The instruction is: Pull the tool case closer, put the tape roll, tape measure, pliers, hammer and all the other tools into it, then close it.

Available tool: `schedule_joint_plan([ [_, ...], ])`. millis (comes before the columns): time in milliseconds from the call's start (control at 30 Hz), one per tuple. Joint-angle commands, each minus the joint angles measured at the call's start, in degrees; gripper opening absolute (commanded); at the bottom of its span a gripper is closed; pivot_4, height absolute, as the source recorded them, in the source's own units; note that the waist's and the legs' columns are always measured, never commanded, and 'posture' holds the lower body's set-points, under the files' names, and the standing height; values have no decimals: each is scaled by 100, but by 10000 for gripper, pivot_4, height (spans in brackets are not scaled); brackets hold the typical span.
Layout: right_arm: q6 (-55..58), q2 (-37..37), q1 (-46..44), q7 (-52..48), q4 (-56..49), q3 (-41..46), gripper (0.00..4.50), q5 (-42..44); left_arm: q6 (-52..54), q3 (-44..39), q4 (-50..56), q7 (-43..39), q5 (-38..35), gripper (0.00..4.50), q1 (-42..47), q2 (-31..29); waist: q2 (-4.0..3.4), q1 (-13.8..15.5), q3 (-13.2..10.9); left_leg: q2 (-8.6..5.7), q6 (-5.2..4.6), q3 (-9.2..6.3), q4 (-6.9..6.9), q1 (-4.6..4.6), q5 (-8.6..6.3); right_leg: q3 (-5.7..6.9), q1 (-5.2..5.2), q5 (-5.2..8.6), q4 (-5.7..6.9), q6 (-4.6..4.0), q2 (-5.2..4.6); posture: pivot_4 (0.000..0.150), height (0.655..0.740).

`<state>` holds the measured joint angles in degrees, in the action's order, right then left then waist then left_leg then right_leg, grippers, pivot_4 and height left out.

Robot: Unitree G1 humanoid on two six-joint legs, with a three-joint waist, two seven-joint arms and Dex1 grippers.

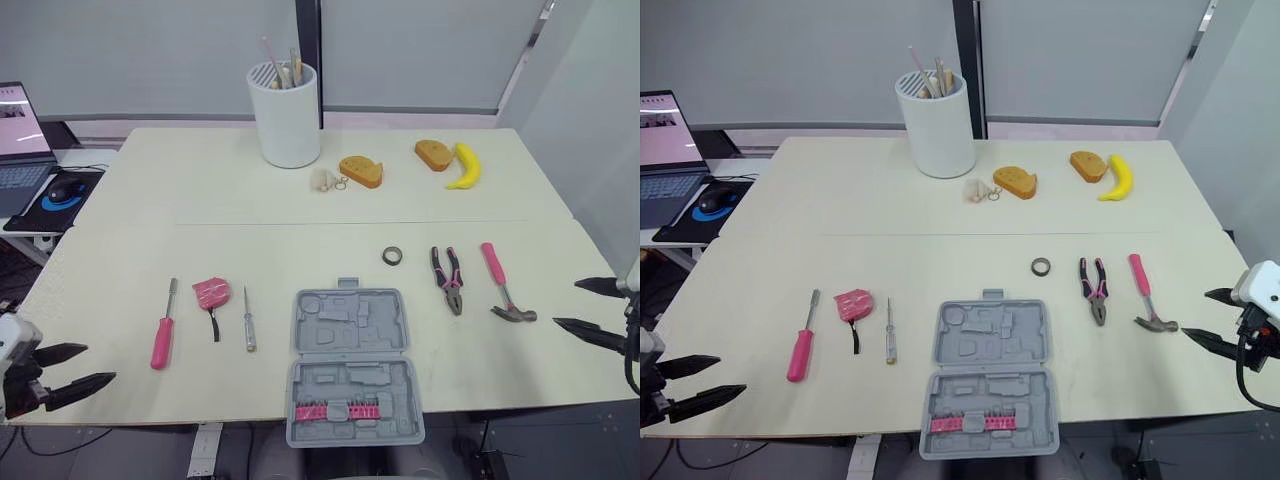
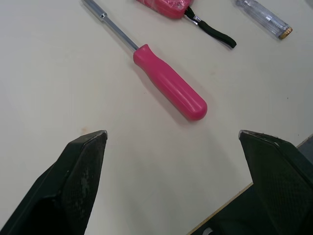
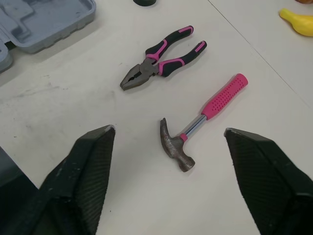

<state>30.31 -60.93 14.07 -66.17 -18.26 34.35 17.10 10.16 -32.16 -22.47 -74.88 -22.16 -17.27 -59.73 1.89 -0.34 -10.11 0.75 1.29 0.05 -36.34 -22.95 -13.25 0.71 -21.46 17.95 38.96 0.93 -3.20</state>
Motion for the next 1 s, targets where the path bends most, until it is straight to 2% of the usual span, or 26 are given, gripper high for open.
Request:
schedule_joint_plan([
  [33,-171,-98,-102,11,41,-49,44914,-9,88,-323,256,167,-90,45000,-163,81,-3,11,0,-1,0,1,6,0,0,0,-2,1,0,-1,0,1500,7303],
  [267,-329,-116,-200,52,222,-159,44914,-58,177,-473,524,321,-106,45000,-378,152,-2,17,0,-2,0,3,16,3,1,5,0,2,0,0,5,1500,7303],
  [433,74,12,-631,281,-239,-401,44914,323,335,-334,1115,483,-239,45000,-241,282,-2,16,0,-2,0,3,15,7,1,5,4,1,1,2,8,1500,7303],
  [600,836,423,-1770,1100,-1076,-1468,44914,673,733,353,2210,800,-466,45000,542,598,-1,18,1,3,1,1,11,11,4,8,10,-3,7,9,11,1500,7303],
  [800,1259,1234,-3095,2163,-878,-3145,44914,92,1113,1253,3040,1054,-549,45000,1469,861,4,12,3,-9,0,9,2,-3,3,-1,5,-14,1,25,9,1500,7303],
  [833,1238,1394,-3267,2311,-741,-3406,42101,-65,1181,1368,3126,1111,-572,45000,1634,911,4,11,3,-9,0,6,3,-5,3,0,3,-14,2,25,11,1500,7303],
  [900,1221,1731,-3605,2536,-427,-3912,39282,-342,1312,1581,3272,1175,-625,45000,1926,969,4,8,3,-9,0,5,5,-6,3,1,2,-13,2,25,13,1500,7303],
  [1000,1098,2189,-4041,2761,156,-4481,28762,-724,1420,1820,3390,1153,-639,45000,2199,991,4,-16,3,-7,0,3,4,-4,3,1,2,-13,9,24,20,1500,7303],
])
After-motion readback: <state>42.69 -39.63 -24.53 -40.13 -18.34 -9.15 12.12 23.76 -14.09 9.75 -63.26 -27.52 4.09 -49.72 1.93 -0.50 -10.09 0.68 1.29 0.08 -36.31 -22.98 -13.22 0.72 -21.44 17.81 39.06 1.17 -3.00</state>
